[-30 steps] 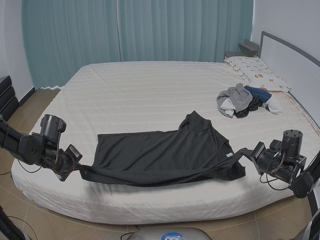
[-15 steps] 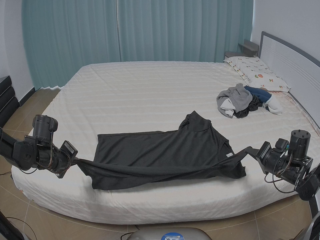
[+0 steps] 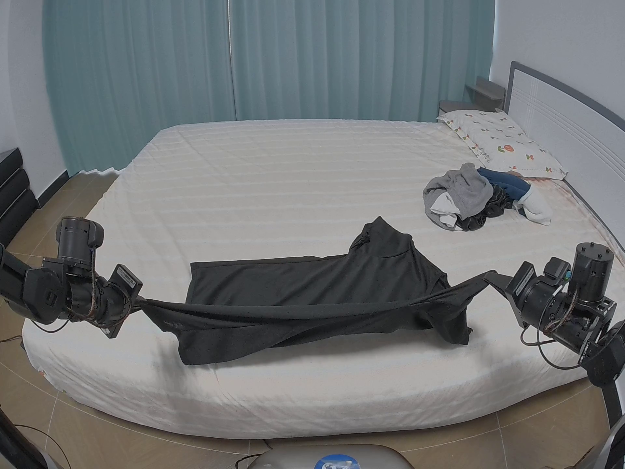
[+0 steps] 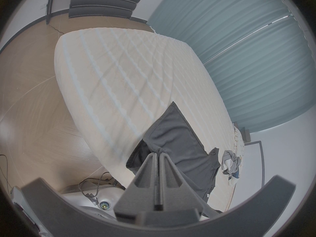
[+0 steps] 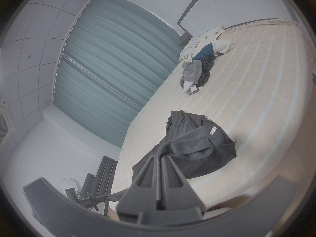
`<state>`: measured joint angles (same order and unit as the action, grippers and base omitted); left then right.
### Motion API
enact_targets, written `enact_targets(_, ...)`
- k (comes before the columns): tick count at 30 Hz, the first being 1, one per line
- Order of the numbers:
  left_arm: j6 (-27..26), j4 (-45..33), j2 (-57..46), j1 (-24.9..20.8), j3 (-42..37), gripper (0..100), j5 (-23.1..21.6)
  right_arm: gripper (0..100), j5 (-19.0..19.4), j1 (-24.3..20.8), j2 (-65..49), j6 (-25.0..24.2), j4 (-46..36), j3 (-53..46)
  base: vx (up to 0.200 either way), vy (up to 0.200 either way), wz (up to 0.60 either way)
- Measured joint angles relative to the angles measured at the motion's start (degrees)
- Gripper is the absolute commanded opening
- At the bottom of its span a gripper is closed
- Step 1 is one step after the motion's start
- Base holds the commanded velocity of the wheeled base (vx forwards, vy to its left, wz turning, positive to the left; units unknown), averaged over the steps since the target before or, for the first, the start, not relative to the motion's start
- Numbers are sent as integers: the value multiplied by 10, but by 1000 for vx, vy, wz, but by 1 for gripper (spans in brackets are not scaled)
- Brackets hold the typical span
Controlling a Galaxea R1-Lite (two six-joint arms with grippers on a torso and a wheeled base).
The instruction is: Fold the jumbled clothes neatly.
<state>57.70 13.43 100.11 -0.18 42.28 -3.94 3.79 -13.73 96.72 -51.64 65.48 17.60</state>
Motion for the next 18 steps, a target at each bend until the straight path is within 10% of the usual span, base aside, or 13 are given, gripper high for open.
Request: enact_targets(18, -15, -4, 0, -16, -19, 0, -4, 0, 5, 4, -12, 22, -19, -25, 0, 0, 0)
